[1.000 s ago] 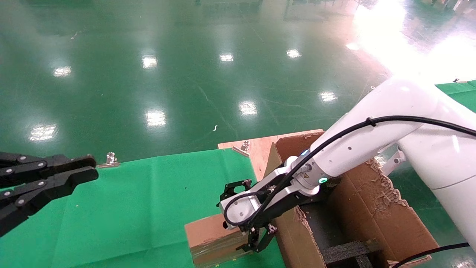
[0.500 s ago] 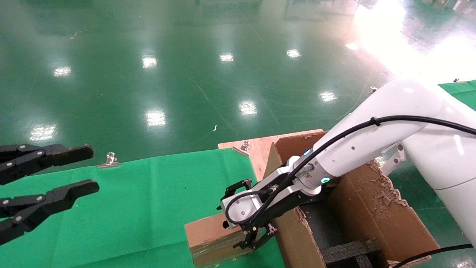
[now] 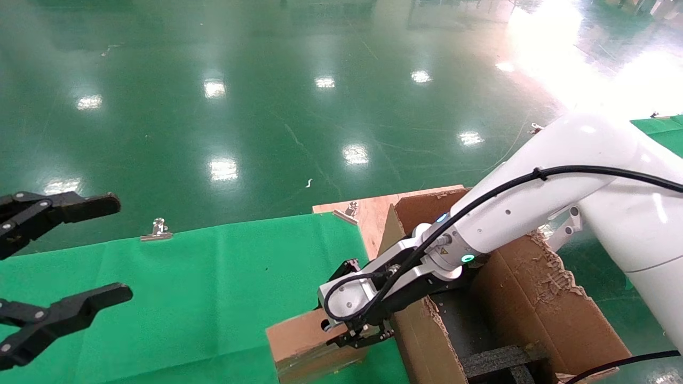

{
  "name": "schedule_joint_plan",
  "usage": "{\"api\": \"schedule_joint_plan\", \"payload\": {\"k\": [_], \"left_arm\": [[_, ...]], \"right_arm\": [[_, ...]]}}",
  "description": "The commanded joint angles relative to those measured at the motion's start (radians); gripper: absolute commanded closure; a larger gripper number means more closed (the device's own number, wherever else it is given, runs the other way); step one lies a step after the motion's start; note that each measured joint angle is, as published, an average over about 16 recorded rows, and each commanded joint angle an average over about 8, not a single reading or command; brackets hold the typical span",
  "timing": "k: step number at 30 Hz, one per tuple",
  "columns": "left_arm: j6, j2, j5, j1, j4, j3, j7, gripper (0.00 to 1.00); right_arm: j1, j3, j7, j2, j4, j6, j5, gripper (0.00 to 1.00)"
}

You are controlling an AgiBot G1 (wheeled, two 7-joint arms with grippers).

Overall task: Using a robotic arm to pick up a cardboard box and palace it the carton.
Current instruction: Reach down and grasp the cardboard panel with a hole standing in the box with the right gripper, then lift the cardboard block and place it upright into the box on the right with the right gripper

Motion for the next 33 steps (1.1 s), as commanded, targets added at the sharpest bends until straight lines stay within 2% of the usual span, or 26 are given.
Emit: {"api": "schedule_joint_plan", "payload": {"k": [1, 8, 13, 22, 28, 33], "left_arm": [[0.000, 0.000, 0.000, 0.000, 0.000, 0.000, 0.000, 0.00], [0.000, 0.000, 0.000, 0.000, 0.000, 0.000, 0.000, 0.00], [0.000, 0.000, 0.000, 0.000, 0.000, 0.000, 0.000, 0.00], [0.000, 0.000, 0.000, 0.000, 0.000, 0.000, 0.000, 0.00], [0.000, 0.000, 0.000, 0.000, 0.000, 0.000, 0.000, 0.00], [0.000, 0.000, 0.000, 0.000, 0.000, 0.000, 0.000, 0.00]], "right_arm": [[0.000, 0.000, 0.000, 0.000, 0.000, 0.000, 0.000, 1.00], [0.008, 0.005, 0.001, 0.001, -0.005, 0.000, 0.012, 1.00], [0.062, 0.019, -0.009, 0.005, -0.031, -0.014, 0.042, 1.00], [0.280, -0.006, -0.088, 0.036, -0.155, -0.044, 0.130, 1.00], [0.436, -0.089, -0.142, 0.065, -0.242, -0.049, 0.185, 1.00], [0.522, -0.175, -0.177, 0.084, -0.303, -0.048, 0.232, 1.00]]}}
